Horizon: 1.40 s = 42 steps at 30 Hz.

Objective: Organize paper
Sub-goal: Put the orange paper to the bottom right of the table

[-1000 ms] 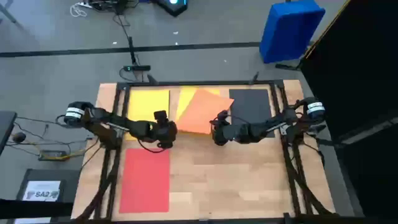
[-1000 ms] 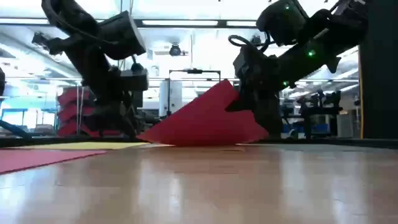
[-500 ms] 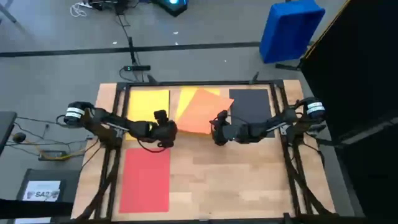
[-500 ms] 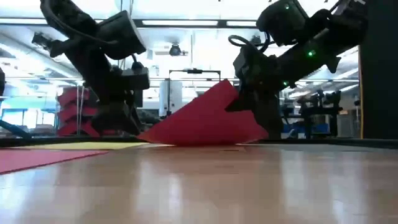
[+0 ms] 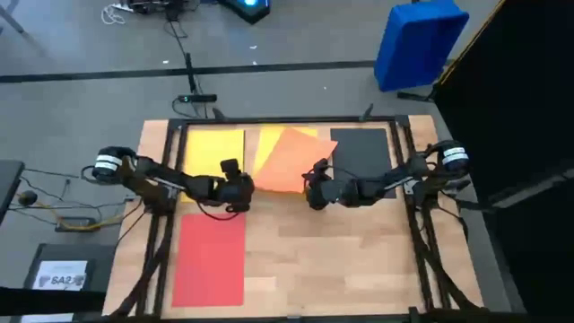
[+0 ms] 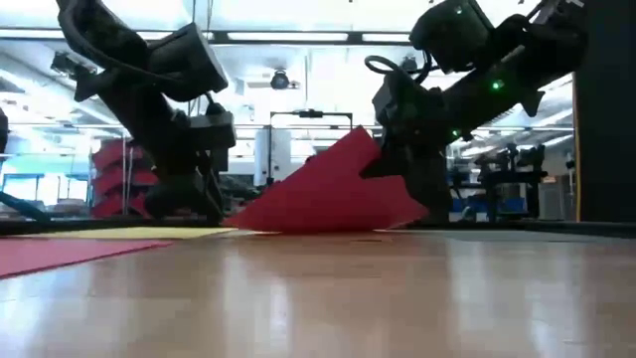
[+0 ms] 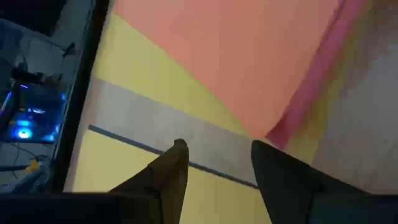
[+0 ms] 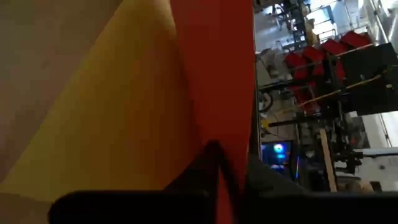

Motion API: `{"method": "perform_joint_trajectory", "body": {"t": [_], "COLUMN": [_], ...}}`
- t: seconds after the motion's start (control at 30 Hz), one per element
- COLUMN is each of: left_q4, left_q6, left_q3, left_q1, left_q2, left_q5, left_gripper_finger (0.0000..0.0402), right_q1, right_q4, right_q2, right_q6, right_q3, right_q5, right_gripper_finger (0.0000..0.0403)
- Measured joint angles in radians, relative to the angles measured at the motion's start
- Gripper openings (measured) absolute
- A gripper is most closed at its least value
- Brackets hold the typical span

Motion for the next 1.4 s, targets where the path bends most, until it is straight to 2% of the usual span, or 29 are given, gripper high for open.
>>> {"method": "perform_joint_trajectory", "body": {"t": [0.6, 0.9, 1.4], "left_q4": [-0.005, 0.042, -0.015], "left_q6": [-0.016, -0.024, -0.045], "left_q3": [0.0, 0.0, 0.001], "left_q1": [0.0, 0.0, 0.0], "left_q2": [0.013, 0.013, 0.013], "left_q5": [0.004, 0.004, 0.023], "left_gripper_finger": [0.0158, 0.0158, 0.0158], "right_q1": [0.0, 0.0, 0.0], "right_q4": [0.017, 0.022, 0.02], "right_q2": [0.0, 0.0, 0.0], "right_q6": [0.0, 0.001, 0.001], "right_q3": [0.0, 0.0, 0.0], "right_q5": [0.0, 0.001, 0.022], "right_gripper_finger": [0.0, 0.0, 0.0]}}
